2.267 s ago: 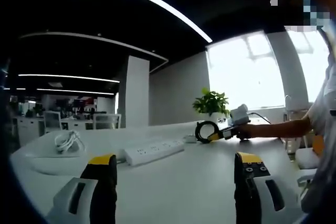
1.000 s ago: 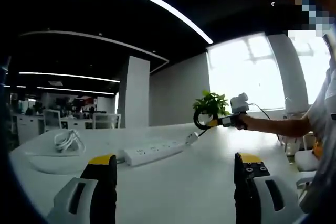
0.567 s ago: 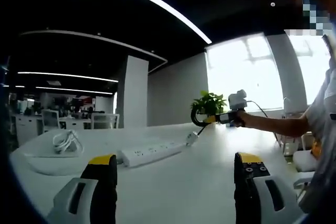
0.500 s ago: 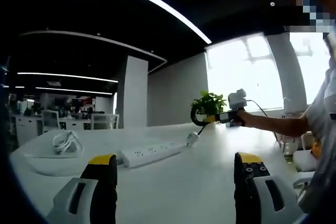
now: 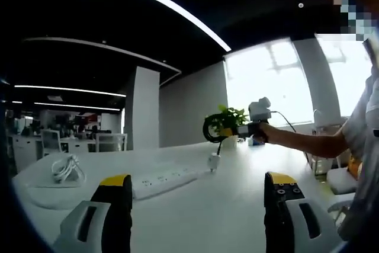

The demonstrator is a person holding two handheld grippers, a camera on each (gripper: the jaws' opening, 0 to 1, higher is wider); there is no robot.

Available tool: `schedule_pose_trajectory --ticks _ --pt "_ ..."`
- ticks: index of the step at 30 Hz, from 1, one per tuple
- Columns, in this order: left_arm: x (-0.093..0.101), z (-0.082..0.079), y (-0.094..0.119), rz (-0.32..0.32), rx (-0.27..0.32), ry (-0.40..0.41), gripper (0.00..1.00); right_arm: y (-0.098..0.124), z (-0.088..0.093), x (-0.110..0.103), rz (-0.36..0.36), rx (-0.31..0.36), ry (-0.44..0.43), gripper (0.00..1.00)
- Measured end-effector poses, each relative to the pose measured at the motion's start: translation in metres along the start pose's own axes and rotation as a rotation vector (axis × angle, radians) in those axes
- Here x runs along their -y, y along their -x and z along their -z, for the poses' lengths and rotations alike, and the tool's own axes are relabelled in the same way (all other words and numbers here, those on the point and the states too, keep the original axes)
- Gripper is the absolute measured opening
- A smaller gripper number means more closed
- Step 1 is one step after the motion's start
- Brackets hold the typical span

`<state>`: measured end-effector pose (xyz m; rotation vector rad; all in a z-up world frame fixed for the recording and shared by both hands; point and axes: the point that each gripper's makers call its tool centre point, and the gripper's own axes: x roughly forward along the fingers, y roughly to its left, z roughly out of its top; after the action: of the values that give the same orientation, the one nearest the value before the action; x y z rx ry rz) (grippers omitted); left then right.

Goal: Straighten the power strip on the desk, plug the charger into it

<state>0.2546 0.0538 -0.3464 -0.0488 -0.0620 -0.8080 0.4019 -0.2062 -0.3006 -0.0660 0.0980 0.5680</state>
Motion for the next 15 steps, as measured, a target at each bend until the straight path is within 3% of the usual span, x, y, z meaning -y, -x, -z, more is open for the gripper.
schedule_pose_trajectory --ticks 15 --pt "0.010 -0.011 -0.012 0.032 0.020 -0.013 0.95 -0.014 -0.021 -0.021 -0.022 0.031 0.026 0.07"
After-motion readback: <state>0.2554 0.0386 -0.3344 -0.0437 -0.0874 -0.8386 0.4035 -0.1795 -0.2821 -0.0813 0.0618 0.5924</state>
